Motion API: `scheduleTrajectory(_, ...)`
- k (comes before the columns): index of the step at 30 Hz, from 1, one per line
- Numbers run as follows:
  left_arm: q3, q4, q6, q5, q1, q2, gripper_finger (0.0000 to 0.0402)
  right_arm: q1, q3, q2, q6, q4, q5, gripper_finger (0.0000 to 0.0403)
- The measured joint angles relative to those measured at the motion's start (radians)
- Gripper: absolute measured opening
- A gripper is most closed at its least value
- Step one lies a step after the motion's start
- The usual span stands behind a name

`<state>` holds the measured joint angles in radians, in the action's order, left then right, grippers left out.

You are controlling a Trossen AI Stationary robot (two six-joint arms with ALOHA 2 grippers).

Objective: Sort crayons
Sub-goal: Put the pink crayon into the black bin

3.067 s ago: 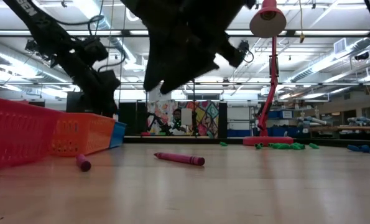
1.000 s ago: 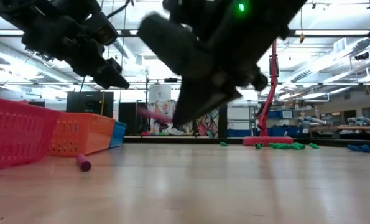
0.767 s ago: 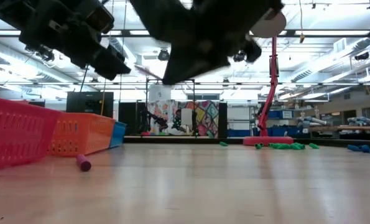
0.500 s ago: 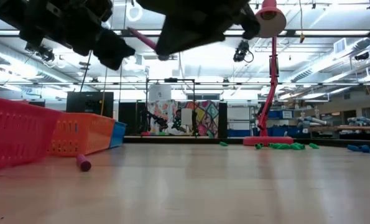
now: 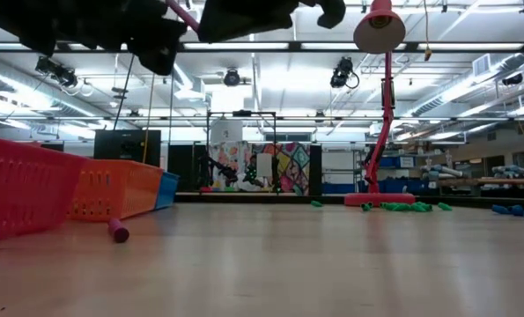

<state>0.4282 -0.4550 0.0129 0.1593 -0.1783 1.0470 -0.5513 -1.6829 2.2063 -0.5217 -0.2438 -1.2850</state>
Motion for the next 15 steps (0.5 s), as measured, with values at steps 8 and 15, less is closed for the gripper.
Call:
scheduleTrajectory(8, 0.0, -0.081, -0.013, 0.0, -0.02, 0.0, 0.0162, 0.006, 0.0, 0.0, 0.093, 0.104, -0.015, 0.0035)
scheduleTrajectory(15, 0.0, -0.131, -0.027, 0.0, -0.022, 0.0, 0.0143, 0.007, 0.0, -0.001, 0.188, 0.194, -0.035, 0.0035)
